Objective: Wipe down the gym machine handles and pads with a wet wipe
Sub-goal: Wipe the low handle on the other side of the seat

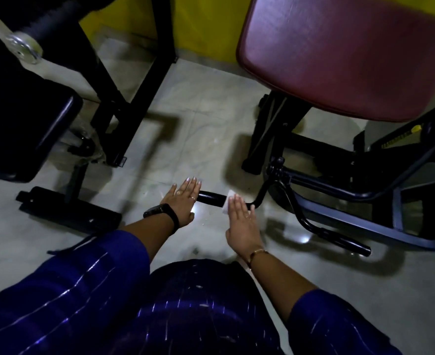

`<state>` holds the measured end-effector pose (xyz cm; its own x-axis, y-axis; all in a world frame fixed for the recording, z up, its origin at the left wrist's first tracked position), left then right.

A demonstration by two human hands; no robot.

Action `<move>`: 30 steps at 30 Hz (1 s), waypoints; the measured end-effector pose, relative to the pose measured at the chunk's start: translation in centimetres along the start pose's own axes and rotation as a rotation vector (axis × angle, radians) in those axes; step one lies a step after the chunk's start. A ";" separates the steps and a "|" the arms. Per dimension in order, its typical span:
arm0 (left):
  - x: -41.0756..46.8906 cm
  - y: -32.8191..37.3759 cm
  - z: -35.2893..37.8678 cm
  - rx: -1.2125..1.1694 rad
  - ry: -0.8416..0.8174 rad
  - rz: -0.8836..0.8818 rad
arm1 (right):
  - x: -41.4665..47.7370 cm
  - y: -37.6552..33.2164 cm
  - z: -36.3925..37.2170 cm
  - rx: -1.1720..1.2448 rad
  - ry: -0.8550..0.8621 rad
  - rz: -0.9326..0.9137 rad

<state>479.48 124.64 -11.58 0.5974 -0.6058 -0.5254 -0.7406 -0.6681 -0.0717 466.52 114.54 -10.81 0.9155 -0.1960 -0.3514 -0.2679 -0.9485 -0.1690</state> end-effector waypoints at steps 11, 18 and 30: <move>-0.2 0.0 -0.1 -0.013 -0.006 -0.009 | 2.9 -3.7 -0.7 -0.005 -0.051 -0.171; -0.2 -0.1 -0.2 -0.012 -0.011 0.001 | 0.3 0.1 0.6 -0.084 0.024 0.046; -0.2 -0.2 -0.2 -0.029 -0.019 0.020 | 1.8 -4.4 0.1 -0.104 0.038 -0.154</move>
<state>479.57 124.84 -11.31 0.5765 -0.6112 -0.5422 -0.7429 -0.6684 -0.0364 469.32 118.42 -10.80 0.9546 -0.0541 -0.2929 -0.0932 -0.9882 -0.1212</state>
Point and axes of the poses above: each hand's wrist, its own x-axis towards the middle knuckle, its own z-axis out of the palm, y = z × x, the point moved 8 cm from there along x, towards the middle knuckle, and after that the axes turned 10 degrees about -z, right-handed, at the moved point
